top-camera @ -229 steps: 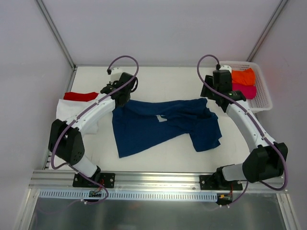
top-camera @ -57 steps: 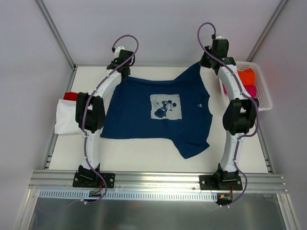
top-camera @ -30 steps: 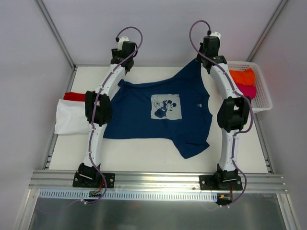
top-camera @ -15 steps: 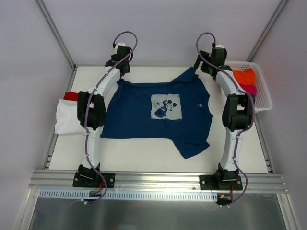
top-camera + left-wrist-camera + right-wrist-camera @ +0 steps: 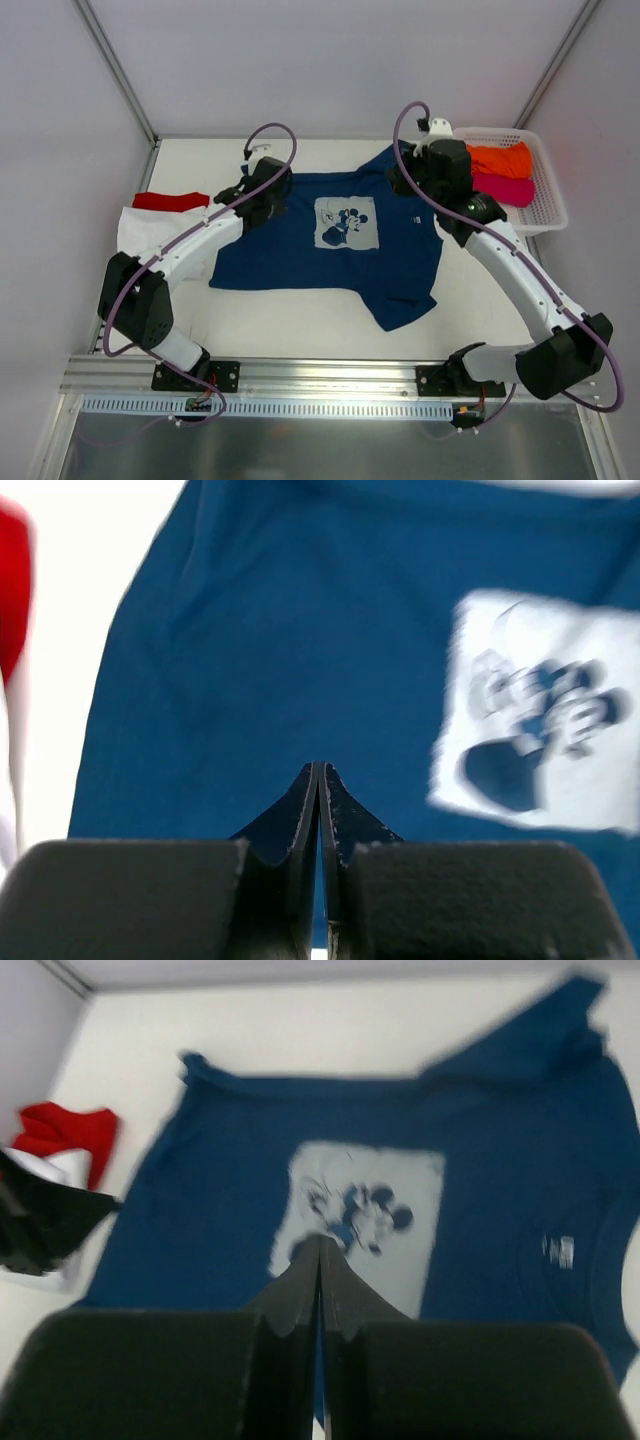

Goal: Fold and stack the t-shirts
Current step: Flatten the tshirt out

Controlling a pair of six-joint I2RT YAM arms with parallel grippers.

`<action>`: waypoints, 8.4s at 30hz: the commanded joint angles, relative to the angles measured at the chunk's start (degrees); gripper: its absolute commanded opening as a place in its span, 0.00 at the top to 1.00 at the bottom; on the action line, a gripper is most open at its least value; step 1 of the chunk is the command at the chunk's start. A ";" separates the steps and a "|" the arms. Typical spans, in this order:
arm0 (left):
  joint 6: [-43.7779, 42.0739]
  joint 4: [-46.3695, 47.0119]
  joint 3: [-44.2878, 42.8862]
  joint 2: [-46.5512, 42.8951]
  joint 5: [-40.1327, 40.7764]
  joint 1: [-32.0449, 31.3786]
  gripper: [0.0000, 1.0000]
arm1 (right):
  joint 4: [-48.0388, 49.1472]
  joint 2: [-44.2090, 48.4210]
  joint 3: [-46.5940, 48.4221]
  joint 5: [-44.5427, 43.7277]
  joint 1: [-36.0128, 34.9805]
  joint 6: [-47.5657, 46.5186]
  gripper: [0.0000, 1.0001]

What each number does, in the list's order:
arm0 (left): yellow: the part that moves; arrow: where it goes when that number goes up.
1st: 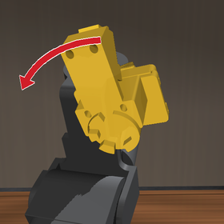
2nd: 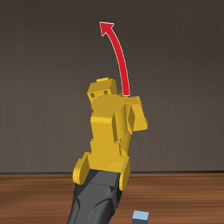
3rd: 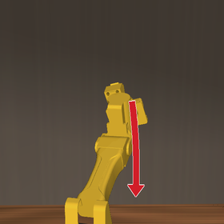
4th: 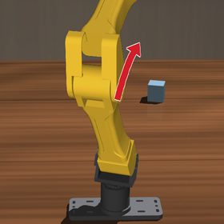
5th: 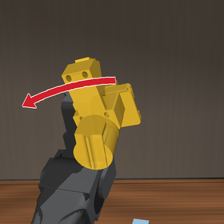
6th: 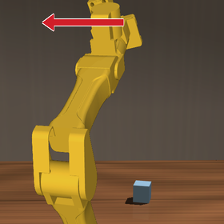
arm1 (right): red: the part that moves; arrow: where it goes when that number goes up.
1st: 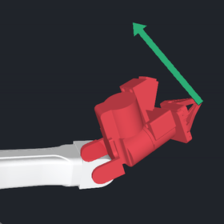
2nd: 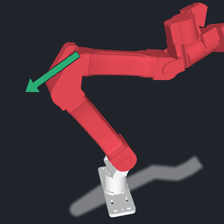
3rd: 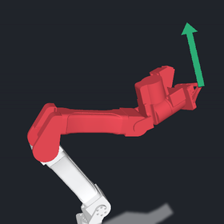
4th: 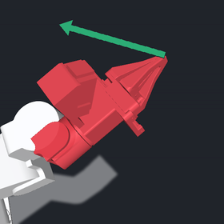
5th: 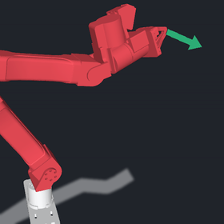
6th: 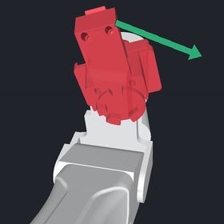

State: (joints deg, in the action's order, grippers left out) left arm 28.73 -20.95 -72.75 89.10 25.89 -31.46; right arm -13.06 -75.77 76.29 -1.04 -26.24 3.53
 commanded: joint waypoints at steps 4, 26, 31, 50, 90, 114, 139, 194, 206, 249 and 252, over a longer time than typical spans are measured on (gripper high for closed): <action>5.89 -0.58 11.12 -2.09 -2.86 0.26 1.00 | -4.44 3.69 -19.85 -5.90 -3.54 9.47 0.99; 8.71 -0.58 11.23 10.56 -6.99 -8.70 1.00 | -17.08 -1.39 -30.94 -25.76 -19.72 25.82 0.99; 8.54 -0.58 12.10 10.48 -7.17 -9.32 1.00 | -21.38 -8.85 -27.70 -29.01 -20.43 27.93 1.00; 7.04 -0.23 20.36 -1.38 -4.27 -9.93 1.00 | -22.80 -22.41 -21.45 -31.31 -18.51 28.82 1.00; 8.36 -0.06 24.32 -5.43 -4.18 -9.93 1.00 | -29.39 1.16 -27.07 -32.63 -17.79 28.90 1.00; 5.81 0.03 24.94 -9.30 -1.81 -9.85 1.00 | -23.93 -13.18 -29.89 -24.54 -32.81 39.18 1.00; 2.30 0.03 23.46 -15.62 2.85 -9.41 1.00 | -58.30 -3.62 -20.07 -40.76 -53.30 66.09 0.99; 4.59 7.87 -34.90 36.57 -33.98 33.66 0.05 | -21.12 -59.85 55.81 19.50 21.85 13.44 0.05; 4.58 3.72 -46.14 45.36 -34.67 31.73 0.08 | -26.75 -66.34 58.09 16.51 20.35 11.59 0.08; 2.03 -1.90 -51.97 53.11 -31.07 28.30 0.10 | -21.05 -63.63 55.63 3.51 21.93 9.92 0.21; 2.99 -2.78 -52.49 53.63 -31.25 28.12 0.11 | -17.80 -64.59 56.16 1.39 22.55 10.71 0.19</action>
State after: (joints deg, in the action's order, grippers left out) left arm 31.97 -21.30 -122.93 141.88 -6.72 -2.96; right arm -34.63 -143.83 131.76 3.57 -4.40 13.32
